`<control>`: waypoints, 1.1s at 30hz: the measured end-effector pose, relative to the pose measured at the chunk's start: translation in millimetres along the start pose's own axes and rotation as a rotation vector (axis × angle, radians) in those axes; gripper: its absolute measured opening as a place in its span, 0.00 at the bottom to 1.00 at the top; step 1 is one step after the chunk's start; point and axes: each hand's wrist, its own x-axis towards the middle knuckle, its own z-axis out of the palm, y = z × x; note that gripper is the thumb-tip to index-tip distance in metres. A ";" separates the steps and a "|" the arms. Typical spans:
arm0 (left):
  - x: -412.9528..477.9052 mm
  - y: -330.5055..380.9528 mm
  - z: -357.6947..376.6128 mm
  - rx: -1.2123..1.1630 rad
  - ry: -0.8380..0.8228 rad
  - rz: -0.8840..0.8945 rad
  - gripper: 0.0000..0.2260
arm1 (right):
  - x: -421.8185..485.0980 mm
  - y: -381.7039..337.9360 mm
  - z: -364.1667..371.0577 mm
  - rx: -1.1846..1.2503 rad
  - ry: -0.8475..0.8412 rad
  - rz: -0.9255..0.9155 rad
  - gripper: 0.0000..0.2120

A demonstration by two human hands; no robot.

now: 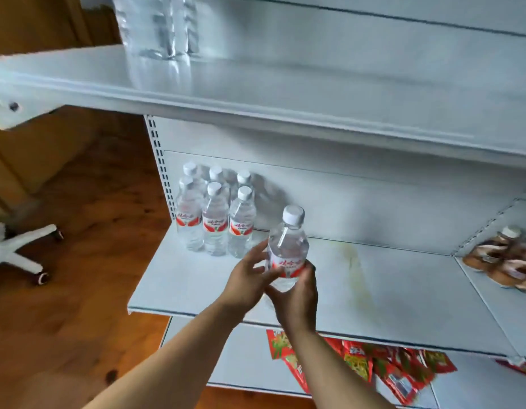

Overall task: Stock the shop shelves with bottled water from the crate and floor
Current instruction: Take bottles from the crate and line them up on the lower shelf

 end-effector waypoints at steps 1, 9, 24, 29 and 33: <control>16.5 -14.8 0.3 -0.023 0.020 0.014 0.20 | 15.1 14.0 12.8 0.005 -0.003 -0.021 0.35; 111.2 -99.0 2.1 -0.076 0.093 0.169 0.16 | 96.7 101.2 77.4 0.032 -0.047 -0.268 0.37; 145.4 -134.3 27.7 -0.036 0.351 0.262 0.21 | 166.3 125.6 114.1 0.041 -0.123 -0.447 0.33; 157.4 -131.2 28.6 -0.141 0.351 0.243 0.20 | 178.2 112.9 113.8 0.014 -0.150 -0.452 0.29; 175.0 -138.6 34.7 -0.144 0.400 0.198 0.22 | 192.5 112.0 117.3 -0.013 -0.154 -0.425 0.25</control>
